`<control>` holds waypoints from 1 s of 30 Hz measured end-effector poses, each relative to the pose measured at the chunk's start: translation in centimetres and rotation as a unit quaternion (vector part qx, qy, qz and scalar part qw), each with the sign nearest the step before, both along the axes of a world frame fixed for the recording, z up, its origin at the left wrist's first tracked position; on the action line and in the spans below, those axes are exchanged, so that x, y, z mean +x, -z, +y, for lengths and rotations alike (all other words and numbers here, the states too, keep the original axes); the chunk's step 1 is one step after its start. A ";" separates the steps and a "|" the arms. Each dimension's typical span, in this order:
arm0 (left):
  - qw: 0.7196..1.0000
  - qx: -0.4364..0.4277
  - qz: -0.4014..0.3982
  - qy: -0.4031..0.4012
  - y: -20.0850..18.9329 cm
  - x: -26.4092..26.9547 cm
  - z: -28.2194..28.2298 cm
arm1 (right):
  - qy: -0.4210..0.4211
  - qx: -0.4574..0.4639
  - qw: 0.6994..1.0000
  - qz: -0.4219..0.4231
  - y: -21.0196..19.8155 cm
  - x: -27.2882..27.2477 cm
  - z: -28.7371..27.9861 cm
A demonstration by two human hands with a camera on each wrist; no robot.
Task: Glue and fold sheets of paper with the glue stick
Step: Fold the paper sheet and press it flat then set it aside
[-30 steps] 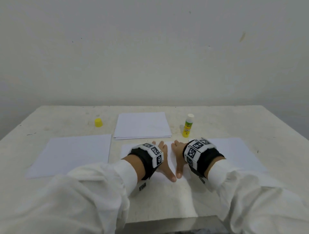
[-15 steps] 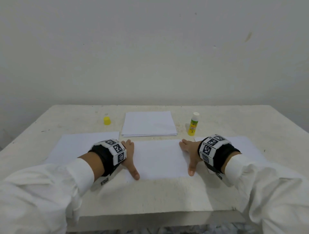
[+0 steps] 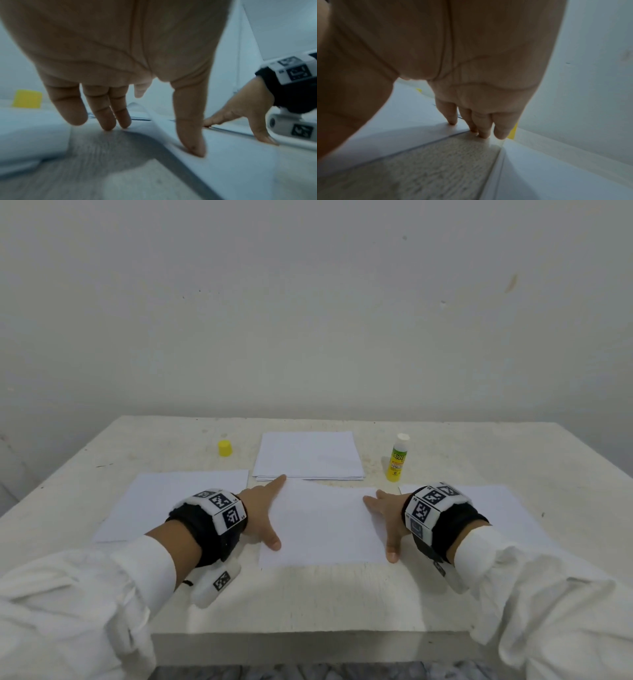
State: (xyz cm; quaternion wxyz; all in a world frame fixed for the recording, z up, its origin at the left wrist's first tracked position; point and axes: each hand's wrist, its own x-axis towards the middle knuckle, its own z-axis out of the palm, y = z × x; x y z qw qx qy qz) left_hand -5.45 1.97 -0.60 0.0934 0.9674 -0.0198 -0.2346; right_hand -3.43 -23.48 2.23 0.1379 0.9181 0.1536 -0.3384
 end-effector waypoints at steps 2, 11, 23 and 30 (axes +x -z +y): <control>1.000 -0.018 0.003 -0.026 0.3 -0.2 0.2 | -0.002 0.006 1.000 -0.001 0.0 -0.1 -0.2; 0.996 0.071 0.036 -0.036 0.1 0.2 -0.1 | -0.029 -0.029 0.999 -0.029 0.8 0.2 0.0; 0.994 0.098 0.021 -0.044 1.1 1.7 0.2 | -0.042 -0.008 0.999 -0.028 -0.1 -0.5 -0.1; 0.996 0.073 0.017 -0.052 1.2 1.5 0.2 | -0.044 0.000 0.998 -0.033 -0.2 -0.8 -0.2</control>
